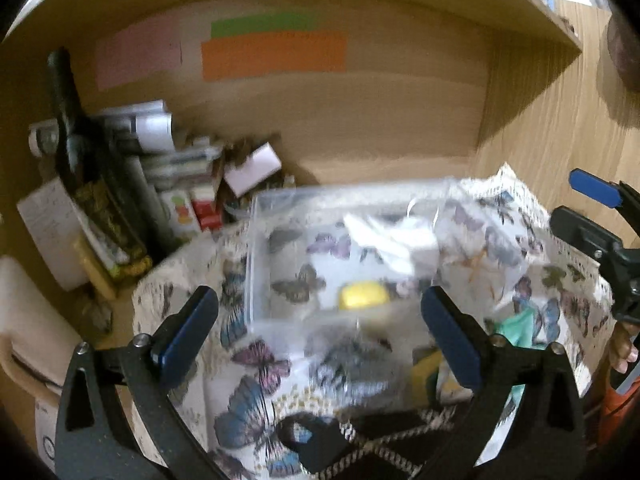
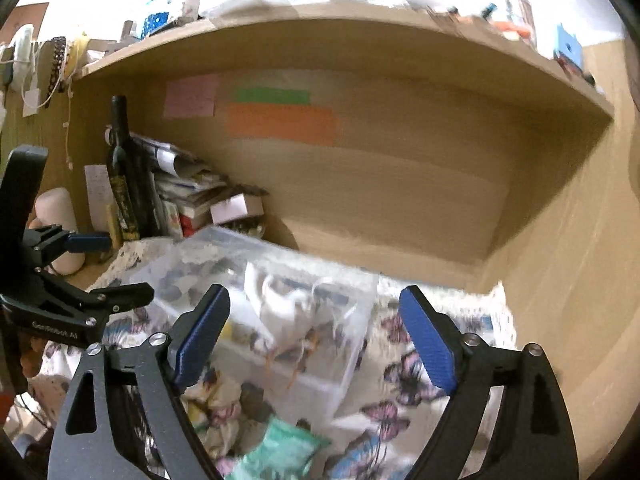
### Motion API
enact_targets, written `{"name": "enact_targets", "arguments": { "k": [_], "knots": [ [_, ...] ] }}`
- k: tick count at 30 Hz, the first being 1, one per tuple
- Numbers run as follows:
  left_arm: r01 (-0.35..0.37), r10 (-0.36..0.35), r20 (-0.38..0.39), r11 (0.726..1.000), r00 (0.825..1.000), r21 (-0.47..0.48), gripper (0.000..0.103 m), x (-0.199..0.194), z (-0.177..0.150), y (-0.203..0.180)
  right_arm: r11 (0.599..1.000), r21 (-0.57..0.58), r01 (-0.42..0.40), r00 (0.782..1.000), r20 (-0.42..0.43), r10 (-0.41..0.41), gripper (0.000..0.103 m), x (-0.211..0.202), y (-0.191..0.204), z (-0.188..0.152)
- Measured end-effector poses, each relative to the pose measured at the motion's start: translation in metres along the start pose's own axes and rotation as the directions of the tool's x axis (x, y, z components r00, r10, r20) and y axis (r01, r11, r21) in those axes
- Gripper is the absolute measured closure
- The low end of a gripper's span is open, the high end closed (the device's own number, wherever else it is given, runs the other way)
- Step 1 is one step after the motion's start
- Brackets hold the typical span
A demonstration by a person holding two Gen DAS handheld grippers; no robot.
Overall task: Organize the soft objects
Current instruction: 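Grasp the silver item in its clear bag with the left tool while the right tool grasps the green sock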
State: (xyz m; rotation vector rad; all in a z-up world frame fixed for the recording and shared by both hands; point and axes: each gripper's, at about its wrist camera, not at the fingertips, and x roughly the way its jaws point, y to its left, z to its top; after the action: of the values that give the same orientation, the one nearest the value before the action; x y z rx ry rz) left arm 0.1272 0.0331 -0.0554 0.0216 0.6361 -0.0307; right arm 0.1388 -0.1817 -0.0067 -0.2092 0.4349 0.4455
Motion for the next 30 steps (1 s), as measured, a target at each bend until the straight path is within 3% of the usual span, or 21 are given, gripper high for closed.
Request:
{"name": "enact_targets", "arguments": {
  "k": [7, 13, 18, 22, 24, 25, 26, 28, 30],
  "knots": [
    [0.005, -0.006, -0.078, 1.0, 0.997, -0.012, 0.0, 0.02, -0.034, 0.004, 0.999, 0.046, 0.017, 0.993, -0.114, -0.012, 0.012, 0.005, 0.002, -0.044],
    [0.033, -0.039, -0.168, 0.999, 0.985, -0.044, 0.0, 0.046, -0.053, 0.004, 0.995, 0.093, -0.022, 0.963, -0.266, 0.046, 0.014, 0.023, 0.004, -0.084],
    [0.061, -0.071, -0.201, 0.996, 0.977, -0.058, 0.0, 0.057, -0.056, 0.001, 0.989, 0.13, -0.074, 0.939, -0.325, 0.113, 0.044, 0.031, 0.002, -0.097],
    [0.076, -0.088, -0.232, 0.995, 0.969, -0.059, 0.001, 0.063, -0.059, -0.001, 0.983, 0.155, -0.095, 0.936, -0.323, 0.141, 0.069, 0.03, -0.001, -0.099],
    [0.072, -0.086, -0.226, 0.995, 0.97, -0.07, 0.014, 0.063, -0.059, 0.0, 0.982, 0.158, -0.104, 0.938, -0.313, 0.15, 0.076, 0.028, -0.002, -0.099],
    [0.085, -0.1, -0.229, 0.994, 0.968, -0.075, 0.028, 0.064, -0.059, 0.001, 0.982, 0.159, -0.103, 0.939, -0.309, 0.149, 0.08, 0.027, -0.003, -0.099],
    [0.117, -0.134, -0.239, 0.99, 0.962, -0.084, 0.035, 0.066, -0.059, 0.001, 0.982, 0.156, -0.102, 0.942, -0.302, 0.145, 0.082, 0.024, -0.003, -0.1],
    [0.162, -0.184, -0.252, 0.981, 0.95, -0.104, 0.039, 0.067, -0.059, 0.002, 0.985, 0.148, -0.086, 0.95, -0.286, 0.126, 0.085, 0.02, -0.005, -0.098],
    [0.159, -0.177, -0.237, 0.983, 0.955, -0.094, 0.049, 0.064, -0.06, -0.001, 0.988, 0.139, -0.063, 0.96, -0.261, 0.098, 0.086, 0.012, -0.01, -0.095]
  ]
}}
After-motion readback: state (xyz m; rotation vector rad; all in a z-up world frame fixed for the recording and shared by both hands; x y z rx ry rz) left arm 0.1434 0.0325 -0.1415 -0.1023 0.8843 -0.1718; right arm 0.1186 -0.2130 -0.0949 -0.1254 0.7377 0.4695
